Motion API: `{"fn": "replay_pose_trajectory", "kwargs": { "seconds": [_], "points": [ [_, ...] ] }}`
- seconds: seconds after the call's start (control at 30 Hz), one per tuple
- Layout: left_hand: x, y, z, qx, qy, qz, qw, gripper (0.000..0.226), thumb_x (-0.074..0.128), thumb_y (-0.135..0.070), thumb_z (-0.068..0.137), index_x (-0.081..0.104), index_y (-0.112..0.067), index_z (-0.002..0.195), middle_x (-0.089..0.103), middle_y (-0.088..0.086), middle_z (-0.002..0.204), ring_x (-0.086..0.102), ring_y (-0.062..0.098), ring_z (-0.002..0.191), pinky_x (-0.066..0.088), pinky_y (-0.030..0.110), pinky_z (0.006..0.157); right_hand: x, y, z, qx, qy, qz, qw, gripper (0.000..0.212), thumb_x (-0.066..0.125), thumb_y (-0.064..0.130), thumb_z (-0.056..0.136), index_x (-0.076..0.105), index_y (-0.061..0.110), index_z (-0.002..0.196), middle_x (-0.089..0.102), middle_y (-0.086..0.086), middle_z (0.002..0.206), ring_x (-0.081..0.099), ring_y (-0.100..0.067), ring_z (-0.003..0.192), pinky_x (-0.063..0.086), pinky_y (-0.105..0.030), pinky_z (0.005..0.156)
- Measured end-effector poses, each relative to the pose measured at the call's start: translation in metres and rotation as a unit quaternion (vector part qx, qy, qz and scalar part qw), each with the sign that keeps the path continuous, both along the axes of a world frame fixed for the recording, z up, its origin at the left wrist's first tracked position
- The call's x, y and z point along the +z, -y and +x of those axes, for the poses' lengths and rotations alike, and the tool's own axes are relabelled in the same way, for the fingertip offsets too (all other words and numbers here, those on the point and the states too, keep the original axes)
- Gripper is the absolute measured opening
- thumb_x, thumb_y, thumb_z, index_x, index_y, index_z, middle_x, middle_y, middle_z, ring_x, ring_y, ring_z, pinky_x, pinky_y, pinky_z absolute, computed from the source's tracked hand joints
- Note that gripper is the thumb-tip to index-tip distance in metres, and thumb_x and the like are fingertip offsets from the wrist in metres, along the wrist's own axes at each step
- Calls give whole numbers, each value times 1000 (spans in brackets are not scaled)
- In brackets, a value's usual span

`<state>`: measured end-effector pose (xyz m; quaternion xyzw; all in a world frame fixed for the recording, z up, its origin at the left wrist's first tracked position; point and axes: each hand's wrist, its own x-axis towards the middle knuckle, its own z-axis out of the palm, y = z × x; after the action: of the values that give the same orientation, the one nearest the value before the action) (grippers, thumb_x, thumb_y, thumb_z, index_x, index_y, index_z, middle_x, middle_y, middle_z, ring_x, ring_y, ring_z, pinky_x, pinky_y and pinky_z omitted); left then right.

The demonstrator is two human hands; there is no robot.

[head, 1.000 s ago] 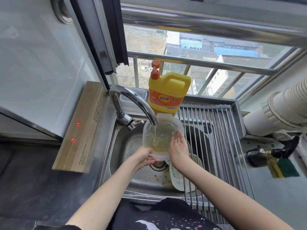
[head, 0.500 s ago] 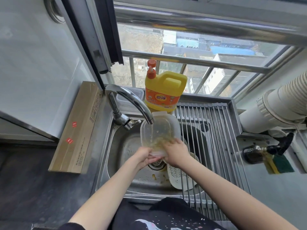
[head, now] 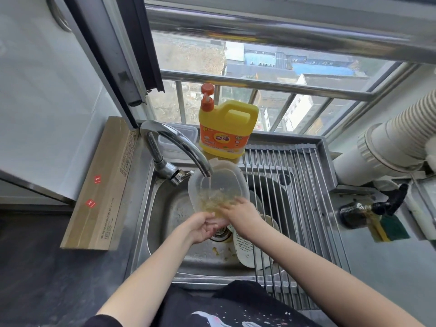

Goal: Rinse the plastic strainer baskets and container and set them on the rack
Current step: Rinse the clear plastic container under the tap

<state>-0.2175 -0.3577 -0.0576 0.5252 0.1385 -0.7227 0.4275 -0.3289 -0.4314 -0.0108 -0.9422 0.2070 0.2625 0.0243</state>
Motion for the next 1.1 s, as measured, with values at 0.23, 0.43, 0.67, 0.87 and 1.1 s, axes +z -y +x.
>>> {"fn": "replay_pose_trajectory", "kwargs": {
  "seconds": [0.23,0.43,0.67,0.87,1.1],
  "points": [
    [-1,12,19,-105,41,20,993,20,52,-12,96,56,0,111,72,16,79,70,20,54,59,28,50,17,-2,7,50,-50,-80,994,22,48,21,96,68,14,103,71,-2,103,63,-22,100,31,-37,99],
    [-11,19,27,-19,155,35,987,34,52,-25,96,53,-5,125,66,14,98,65,26,71,55,36,39,30,-3,-2,169,-7,-133,977,14,66,28,79,73,22,90,70,3,91,57,-16,91,41,-29,82],
    [-4,8,10,-135,97,-5,986,40,39,8,95,40,-3,134,60,24,118,64,36,94,59,44,56,4,28,13,-167,-102,122,973,66,29,44,99,-1,20,153,-6,-4,161,-6,-22,148,3,-47,118],
    [-1,-5,12,-142,72,-38,986,42,40,13,92,43,-3,131,66,18,97,73,26,70,61,41,59,-32,7,17,1,-158,137,978,70,38,33,99,-3,19,153,-12,-5,159,-12,-21,147,-3,-49,118],
    [8,-3,12,-129,91,-21,987,52,38,15,90,37,-9,136,54,24,124,65,36,91,59,47,61,-37,14,12,5,-152,77,985,67,39,39,98,3,27,153,-2,0,160,-13,-28,146,-11,-55,115]
  ]
}}
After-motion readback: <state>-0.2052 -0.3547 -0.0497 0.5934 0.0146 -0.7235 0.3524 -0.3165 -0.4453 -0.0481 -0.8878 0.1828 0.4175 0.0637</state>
